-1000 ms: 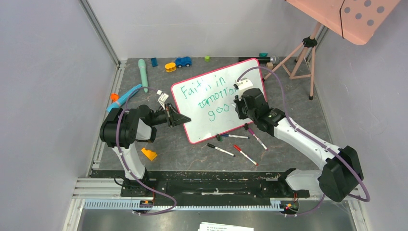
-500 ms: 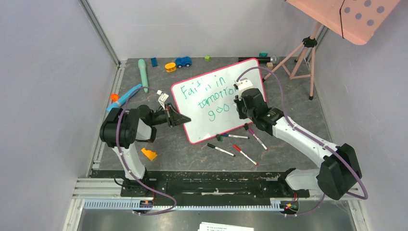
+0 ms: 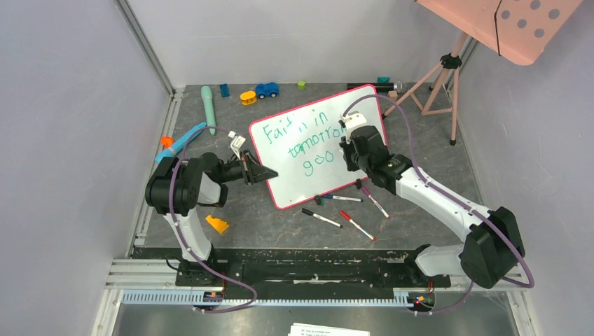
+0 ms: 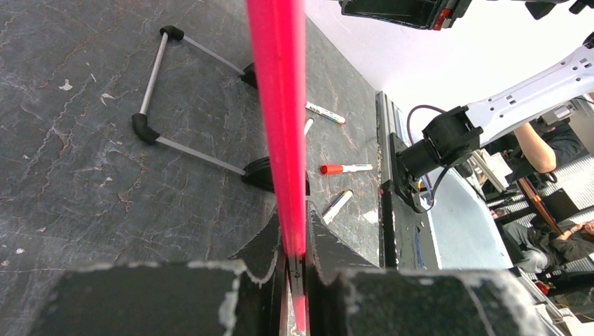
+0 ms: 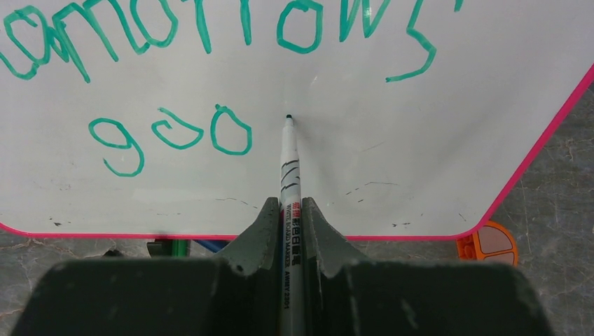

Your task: Write a sentence on the whiteboard

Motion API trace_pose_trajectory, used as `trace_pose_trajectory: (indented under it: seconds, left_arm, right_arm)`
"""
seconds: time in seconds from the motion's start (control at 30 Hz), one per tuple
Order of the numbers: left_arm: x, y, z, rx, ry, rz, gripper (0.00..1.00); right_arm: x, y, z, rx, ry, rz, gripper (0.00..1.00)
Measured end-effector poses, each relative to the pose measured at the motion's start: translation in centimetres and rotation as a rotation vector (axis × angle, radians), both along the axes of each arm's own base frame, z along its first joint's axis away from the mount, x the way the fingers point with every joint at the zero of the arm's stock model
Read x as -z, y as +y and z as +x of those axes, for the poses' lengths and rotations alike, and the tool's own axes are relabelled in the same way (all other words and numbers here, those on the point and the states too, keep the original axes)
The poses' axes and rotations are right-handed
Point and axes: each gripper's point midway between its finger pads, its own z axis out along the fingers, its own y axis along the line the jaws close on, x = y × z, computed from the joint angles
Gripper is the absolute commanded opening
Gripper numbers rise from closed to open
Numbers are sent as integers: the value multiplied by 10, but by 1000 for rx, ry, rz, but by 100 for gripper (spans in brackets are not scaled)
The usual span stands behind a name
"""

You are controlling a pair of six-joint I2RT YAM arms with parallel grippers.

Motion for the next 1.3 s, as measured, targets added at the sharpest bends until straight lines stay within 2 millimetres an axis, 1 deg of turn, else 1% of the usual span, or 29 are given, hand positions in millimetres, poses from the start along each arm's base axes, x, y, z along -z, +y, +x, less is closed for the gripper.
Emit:
trace_pose_trajectory:
  seconds: [0.3,0.43,0.83,0.97,1.0,1.3]
  left_arm:
    - [0,0,0,0,0,0,2]
    - [0,0,0,0,0,0,2]
    - [0,0,0,0,0,0,2]
    - [0,0,0,0,0,0,2]
    - [0,0,0,0,0,0,2]
    - [0,0,0,0,0,0,2]
  right_arm:
    - [4,4,-5,-27,16,20,0]
    - [10,2,-11,-30,32,19,0]
    - [14,-5,-12,-2,42,-10,0]
    - [9,-5,-7,5,40,-22,0]
    - [5,-3,-3,6,31,-22,0]
    - [-13,3,11,5,-8,-22,0]
